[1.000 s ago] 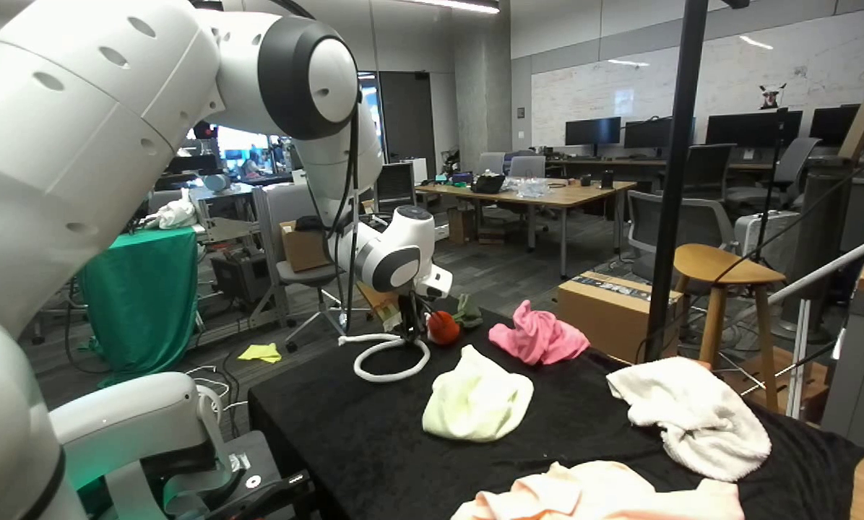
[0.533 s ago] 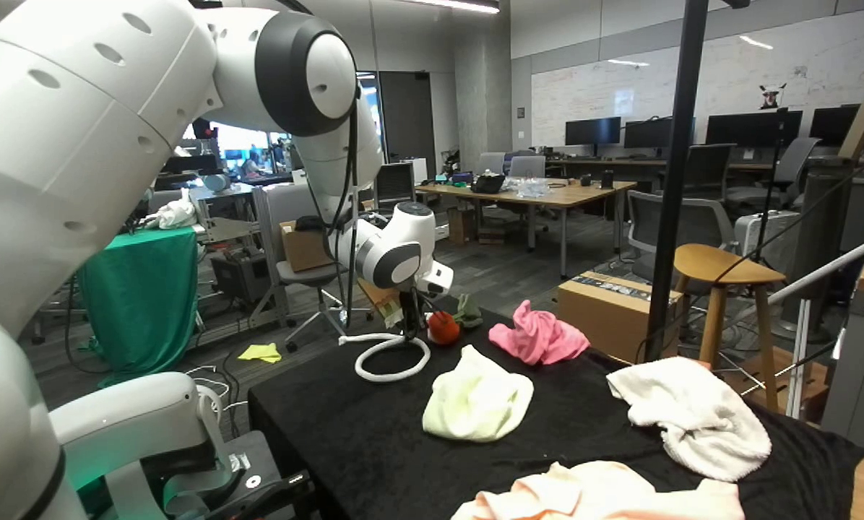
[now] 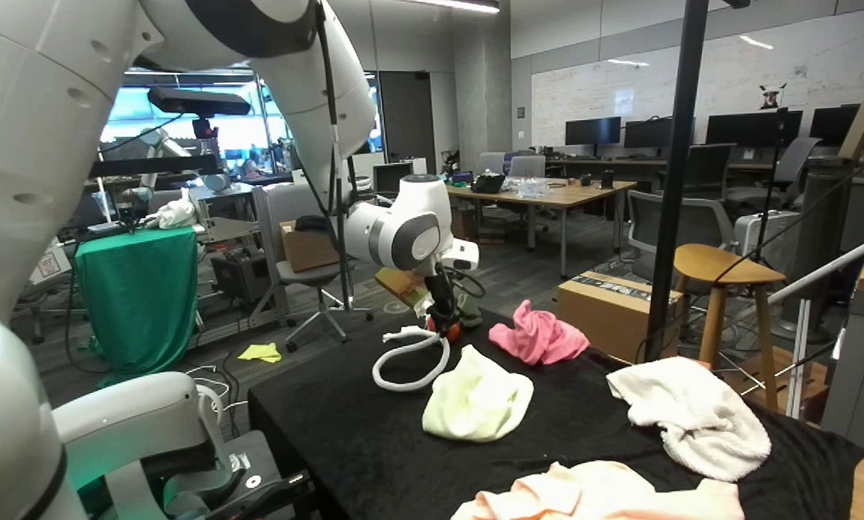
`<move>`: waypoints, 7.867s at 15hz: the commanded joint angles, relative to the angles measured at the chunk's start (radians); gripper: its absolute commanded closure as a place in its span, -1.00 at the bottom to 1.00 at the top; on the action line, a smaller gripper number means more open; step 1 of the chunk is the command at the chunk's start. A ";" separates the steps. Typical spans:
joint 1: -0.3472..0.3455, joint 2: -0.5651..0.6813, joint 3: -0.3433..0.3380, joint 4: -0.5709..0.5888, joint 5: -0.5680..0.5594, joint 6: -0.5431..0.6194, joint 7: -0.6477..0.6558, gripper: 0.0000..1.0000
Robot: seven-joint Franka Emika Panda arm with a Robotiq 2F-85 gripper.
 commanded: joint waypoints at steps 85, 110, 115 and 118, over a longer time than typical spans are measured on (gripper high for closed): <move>0.085 0.386 -0.020 0.663 -0.221 -0.404 0.115 -0.01; -0.152 -0.127 0.047 0.282 -0.185 -0.744 -0.116 0.80; -0.220 -0.190 0.035 0.125 -0.183 -0.625 -0.119 0.80; -0.238 -0.187 0.022 0.039 -0.195 -0.484 -0.107 0.80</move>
